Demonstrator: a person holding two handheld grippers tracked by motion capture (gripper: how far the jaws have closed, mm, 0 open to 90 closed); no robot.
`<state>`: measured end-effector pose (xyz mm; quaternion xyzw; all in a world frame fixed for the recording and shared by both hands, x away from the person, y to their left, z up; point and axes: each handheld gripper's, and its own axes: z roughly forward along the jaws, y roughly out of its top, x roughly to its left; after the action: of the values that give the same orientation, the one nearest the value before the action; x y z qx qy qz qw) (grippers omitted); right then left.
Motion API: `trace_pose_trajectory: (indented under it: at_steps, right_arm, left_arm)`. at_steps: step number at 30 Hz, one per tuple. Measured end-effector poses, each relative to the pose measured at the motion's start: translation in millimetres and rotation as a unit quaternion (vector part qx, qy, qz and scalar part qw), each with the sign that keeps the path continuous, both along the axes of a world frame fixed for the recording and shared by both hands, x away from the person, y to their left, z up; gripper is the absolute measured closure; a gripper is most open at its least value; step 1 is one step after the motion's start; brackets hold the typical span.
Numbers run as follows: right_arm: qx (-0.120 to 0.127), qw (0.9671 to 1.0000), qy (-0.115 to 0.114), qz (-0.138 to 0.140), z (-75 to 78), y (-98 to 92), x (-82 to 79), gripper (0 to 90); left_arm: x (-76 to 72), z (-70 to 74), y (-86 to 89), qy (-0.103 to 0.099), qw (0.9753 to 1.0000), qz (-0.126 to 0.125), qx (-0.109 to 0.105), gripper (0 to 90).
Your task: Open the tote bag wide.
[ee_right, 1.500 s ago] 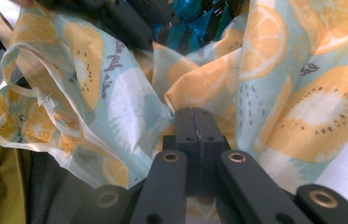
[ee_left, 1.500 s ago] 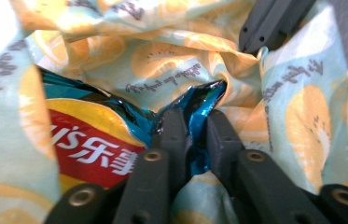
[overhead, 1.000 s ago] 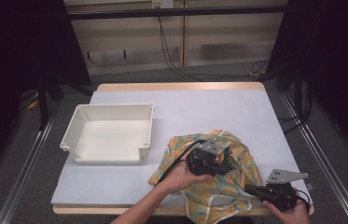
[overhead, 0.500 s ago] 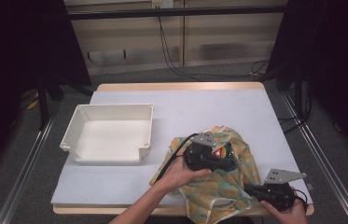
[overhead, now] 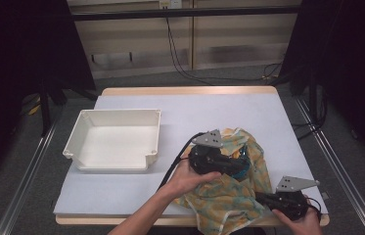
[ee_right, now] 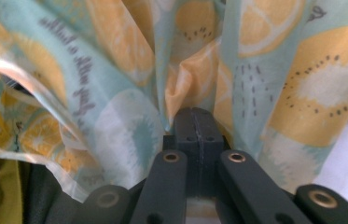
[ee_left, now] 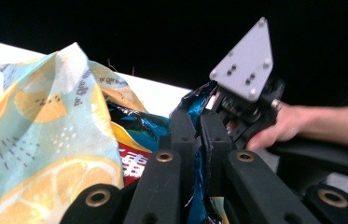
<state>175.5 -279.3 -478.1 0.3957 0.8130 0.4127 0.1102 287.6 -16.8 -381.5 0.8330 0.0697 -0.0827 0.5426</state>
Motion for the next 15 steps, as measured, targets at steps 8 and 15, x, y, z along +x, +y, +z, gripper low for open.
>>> trace_pose_trajectory:
  at_steps: [8,15]
  right_arm:
    - [0.039,0.9982,-0.044,-0.014,24.9,-9.3,3.4,68.9]
    - [0.051,0.9951,-0.082,-0.024,53.2,-9.7,19.7,61.1]
  left_arm:
    - [-0.9,-15.1,-6.9,-0.012,0.9996,-0.009,0.024,86.6]
    - [-2.7,-18.9,-5.3,-0.012,0.9995,-0.012,0.026,86.6]
